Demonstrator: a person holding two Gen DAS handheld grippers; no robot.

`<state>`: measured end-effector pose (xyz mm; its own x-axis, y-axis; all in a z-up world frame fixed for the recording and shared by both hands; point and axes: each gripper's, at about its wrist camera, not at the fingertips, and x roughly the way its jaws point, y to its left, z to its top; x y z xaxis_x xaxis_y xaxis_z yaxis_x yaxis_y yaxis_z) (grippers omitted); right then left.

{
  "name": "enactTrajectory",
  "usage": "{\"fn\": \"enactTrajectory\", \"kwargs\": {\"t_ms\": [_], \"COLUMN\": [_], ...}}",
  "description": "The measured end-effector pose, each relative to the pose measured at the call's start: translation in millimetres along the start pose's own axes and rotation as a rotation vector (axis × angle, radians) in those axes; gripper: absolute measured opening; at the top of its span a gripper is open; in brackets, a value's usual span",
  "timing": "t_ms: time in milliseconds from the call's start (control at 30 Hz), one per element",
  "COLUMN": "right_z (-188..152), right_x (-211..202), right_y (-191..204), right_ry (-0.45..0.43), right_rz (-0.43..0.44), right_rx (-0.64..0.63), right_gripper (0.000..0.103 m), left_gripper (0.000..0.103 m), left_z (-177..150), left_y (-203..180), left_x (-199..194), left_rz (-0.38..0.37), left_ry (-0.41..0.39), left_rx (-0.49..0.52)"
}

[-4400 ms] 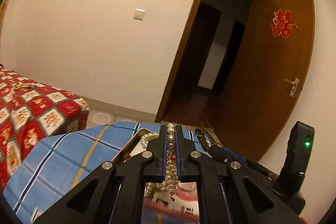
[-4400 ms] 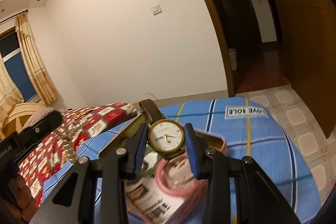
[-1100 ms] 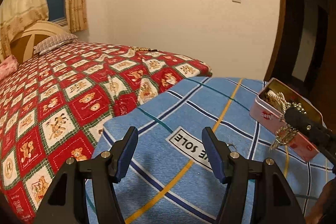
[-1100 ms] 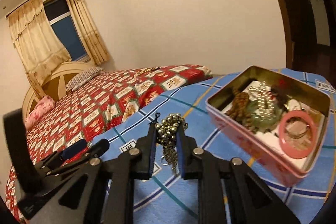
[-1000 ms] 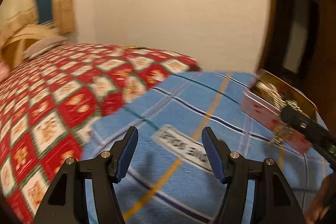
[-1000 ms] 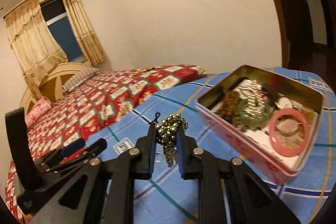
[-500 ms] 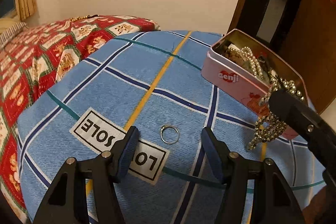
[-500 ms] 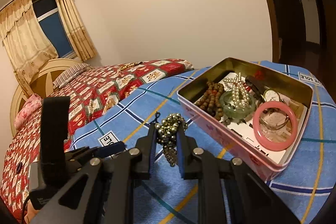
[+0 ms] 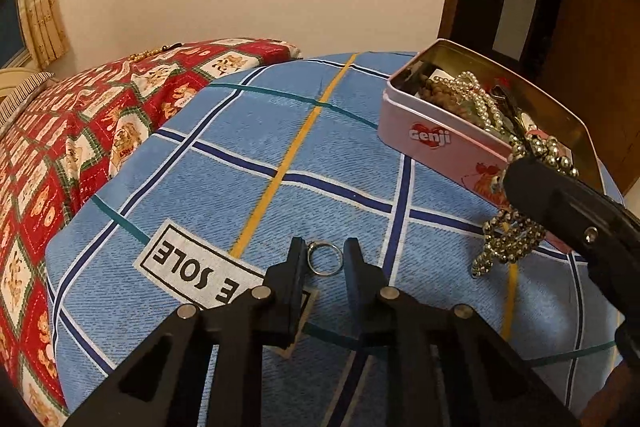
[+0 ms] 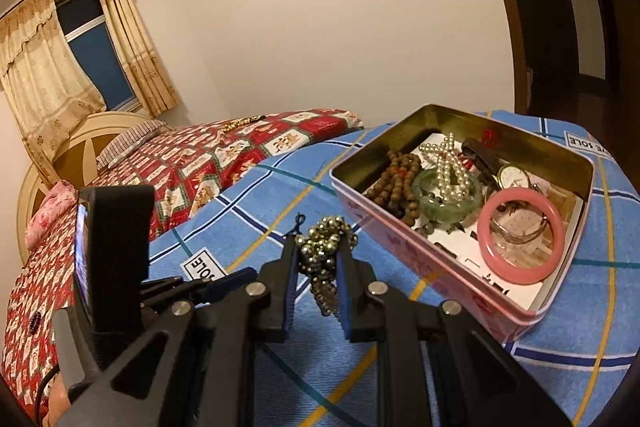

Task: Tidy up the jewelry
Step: 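Grasp the gold chain with the right tool while the left tool grasps the silver ring, then carry the gold chain and silver ring into the pink tin and open both tools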

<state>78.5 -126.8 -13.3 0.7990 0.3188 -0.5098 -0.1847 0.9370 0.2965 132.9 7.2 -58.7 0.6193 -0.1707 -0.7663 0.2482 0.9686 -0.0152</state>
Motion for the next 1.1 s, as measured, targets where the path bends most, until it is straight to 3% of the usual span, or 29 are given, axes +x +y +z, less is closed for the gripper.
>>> {"fn": "enactTrajectory", "kwargs": {"t_ms": [200, 567, 1100], "right_z": [-0.2, 0.3, 0.8], "right_x": [-1.6, -13.9, -30.0], "right_y": [-1.7, -5.8, -9.0], "right_ry": [-0.011, -0.053, -0.087], "right_rz": [-0.014, -0.024, -0.031], "right_rx": [0.005, 0.007, -0.011], "right_gripper": [0.020, 0.020, 0.020], "left_gripper": [0.019, 0.019, 0.019], "left_z": [-0.3, -8.3, -17.6], "left_y": [-1.4, 7.2, 3.8], "left_x": [-3.5, -40.2, -67.2], "left_rz": [-0.001, -0.062, -0.105], "left_ry": [-0.017, -0.202, -0.305], "left_rx": [0.003, -0.058, -0.054]}}
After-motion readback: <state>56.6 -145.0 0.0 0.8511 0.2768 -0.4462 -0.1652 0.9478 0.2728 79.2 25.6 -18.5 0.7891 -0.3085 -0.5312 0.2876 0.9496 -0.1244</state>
